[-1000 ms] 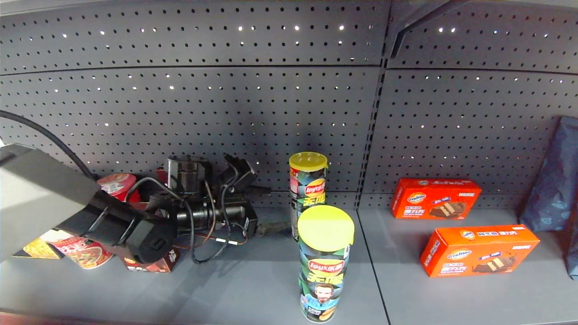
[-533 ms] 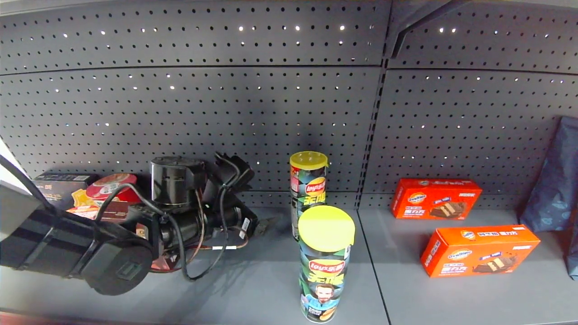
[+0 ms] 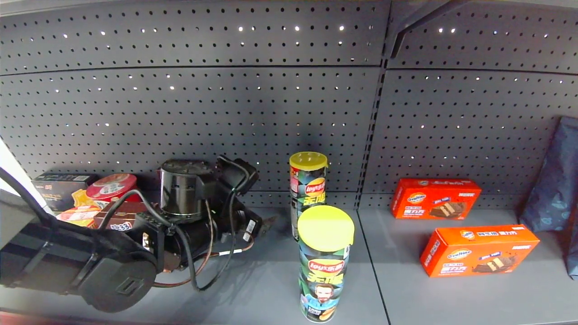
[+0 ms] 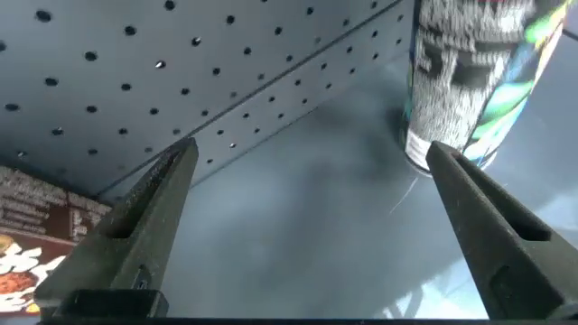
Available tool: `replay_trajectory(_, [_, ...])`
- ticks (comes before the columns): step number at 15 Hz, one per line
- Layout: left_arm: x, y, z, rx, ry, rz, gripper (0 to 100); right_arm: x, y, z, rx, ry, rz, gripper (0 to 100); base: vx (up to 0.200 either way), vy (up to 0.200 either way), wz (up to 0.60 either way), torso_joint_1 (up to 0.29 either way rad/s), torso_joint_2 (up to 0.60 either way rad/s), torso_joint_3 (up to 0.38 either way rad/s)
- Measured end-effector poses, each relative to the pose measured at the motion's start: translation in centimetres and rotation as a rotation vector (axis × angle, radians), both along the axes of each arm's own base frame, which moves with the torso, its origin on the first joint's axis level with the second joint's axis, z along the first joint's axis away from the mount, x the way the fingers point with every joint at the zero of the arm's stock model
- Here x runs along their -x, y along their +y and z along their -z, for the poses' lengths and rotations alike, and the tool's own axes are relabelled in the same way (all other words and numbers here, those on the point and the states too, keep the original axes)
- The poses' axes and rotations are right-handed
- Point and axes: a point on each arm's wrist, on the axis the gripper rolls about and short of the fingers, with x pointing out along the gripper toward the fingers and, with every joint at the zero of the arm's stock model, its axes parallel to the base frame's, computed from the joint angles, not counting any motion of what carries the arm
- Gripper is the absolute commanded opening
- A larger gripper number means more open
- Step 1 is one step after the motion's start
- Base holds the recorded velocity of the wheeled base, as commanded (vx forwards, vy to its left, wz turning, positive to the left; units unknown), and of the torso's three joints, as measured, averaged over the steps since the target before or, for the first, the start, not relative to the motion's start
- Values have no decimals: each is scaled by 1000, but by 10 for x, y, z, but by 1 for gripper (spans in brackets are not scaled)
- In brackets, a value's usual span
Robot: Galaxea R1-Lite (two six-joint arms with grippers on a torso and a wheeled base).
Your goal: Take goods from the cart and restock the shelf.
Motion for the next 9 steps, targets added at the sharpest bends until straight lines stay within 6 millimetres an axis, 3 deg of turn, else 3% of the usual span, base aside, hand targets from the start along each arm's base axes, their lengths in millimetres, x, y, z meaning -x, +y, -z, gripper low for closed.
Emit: replay_trajectory(9, [-29, -15, 17, -14, 7, -22, 100, 0, 0, 0, 0, -1, 0, 100, 0, 0, 0, 0, 0, 0])
